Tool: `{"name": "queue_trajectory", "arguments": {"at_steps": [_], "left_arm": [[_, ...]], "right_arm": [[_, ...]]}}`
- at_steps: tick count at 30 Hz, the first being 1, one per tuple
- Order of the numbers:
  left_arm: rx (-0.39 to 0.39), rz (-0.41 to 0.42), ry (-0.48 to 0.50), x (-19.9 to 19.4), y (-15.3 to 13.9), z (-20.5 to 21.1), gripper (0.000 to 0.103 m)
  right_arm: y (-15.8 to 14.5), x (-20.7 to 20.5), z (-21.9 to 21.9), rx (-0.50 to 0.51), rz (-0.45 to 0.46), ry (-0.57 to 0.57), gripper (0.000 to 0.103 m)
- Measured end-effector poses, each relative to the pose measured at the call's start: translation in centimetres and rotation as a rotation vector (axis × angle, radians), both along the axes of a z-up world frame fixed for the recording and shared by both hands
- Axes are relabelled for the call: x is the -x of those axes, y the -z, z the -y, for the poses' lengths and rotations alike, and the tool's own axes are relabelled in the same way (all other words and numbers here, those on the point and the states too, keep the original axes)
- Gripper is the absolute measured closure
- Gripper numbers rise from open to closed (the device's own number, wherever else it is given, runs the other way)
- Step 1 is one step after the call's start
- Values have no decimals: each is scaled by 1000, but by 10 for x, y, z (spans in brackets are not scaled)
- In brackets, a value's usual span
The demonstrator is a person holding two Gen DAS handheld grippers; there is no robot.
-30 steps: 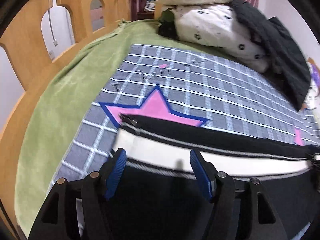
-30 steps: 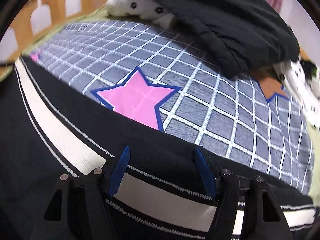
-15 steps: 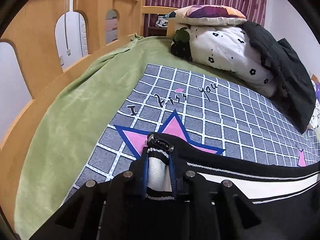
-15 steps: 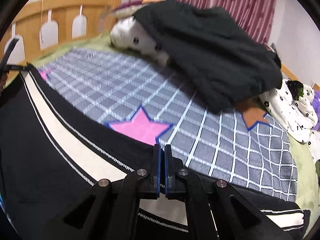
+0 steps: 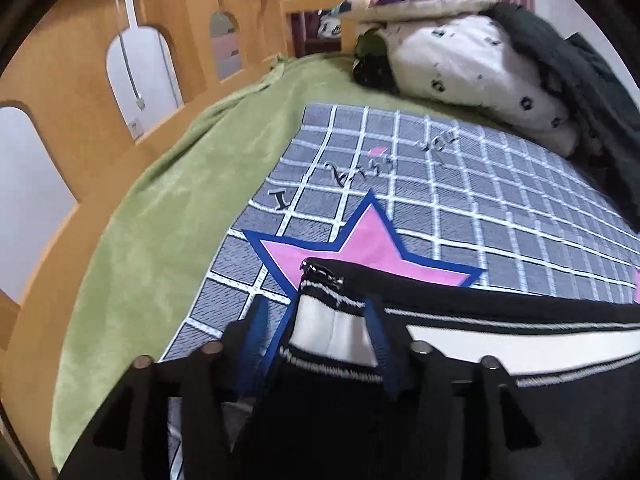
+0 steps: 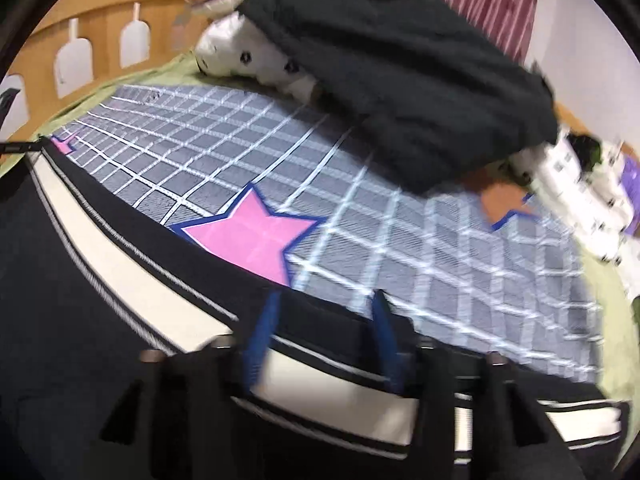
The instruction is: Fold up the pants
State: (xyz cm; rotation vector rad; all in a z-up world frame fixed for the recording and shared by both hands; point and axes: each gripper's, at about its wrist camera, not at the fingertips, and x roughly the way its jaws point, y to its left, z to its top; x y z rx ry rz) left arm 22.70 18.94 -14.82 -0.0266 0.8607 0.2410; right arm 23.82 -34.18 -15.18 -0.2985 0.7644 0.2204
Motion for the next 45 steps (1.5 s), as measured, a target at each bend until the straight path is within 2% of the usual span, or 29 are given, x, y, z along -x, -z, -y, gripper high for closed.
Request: {"name": "queue_trajectory", "arguments": {"at_steps": [1,5,8,9,10,11,12,14,17,20,23,25,27,29,31,32,35,37,39,41,43,45], "left_arm": [[-2,14,7,6,-3,1,38],[26,8,42,13,-3,6,38],[32,-12,48,13,-1,12,38],[34,-17,54,12,0,13,38],[33,-19,59,13,0,15,38],[28,-19,60,15,-1,17,38],[26,-18,60,17,-1,19,38],[36,-9,67,21,-3,19,38],[53,-7,72,18,-3,24,38],[61,-27,85,11,0,34,38],[55,-11,103,14,-4,39,38],[42,4,106,17,-5,38,38],[35,1,95,15,0,35,38],[41,-19,75,7,10,31,37],[40,-38,58,-3,22,27,38],[18,-57,49,-8,29,27,38],[-31,-71,50,-15,36,33,34],[-18,-85,34,-17,35,31,34],[44,-86,5,-14,27,25,34],[82,-80,-2,-4,13,24,34],[81,-58,7,14,-6,30,34],[88,-36,28,35,-28,36,34]], "right_arm": [[-3,3,10,6,12,8,41],[0,-8,48,29,-60,33,40],[16,-25,62,47,-143,-16,39],[22,-30,64,37,-169,-28,45],[25,-33,64,25,-183,-53,59],[27,-33,63,13,-189,-78,100],[29,-34,59,18,-210,-93,101],[24,-29,50,68,-155,-95,101],[22,-31,61,-13,-99,-42,101],[38,-37,55,12,-89,-1,99],[24,-32,56,12,-65,29,91],[6,-19,70,21,-17,70,89],[-9,-4,93,-4,47,142,71],[-6,-2,112,-14,32,205,71],[21,-15,130,40,-68,281,71],[31,-18,135,23,-91,279,73],[29,-18,141,-13,-77,293,72],[29,-19,139,4,-77,305,73],[24,-18,138,0,-81,332,72],[13,-16,139,-58,-85,395,67],[-1,-3,132,-111,-75,439,60],[-16,12,117,-97,-73,441,59]]}}
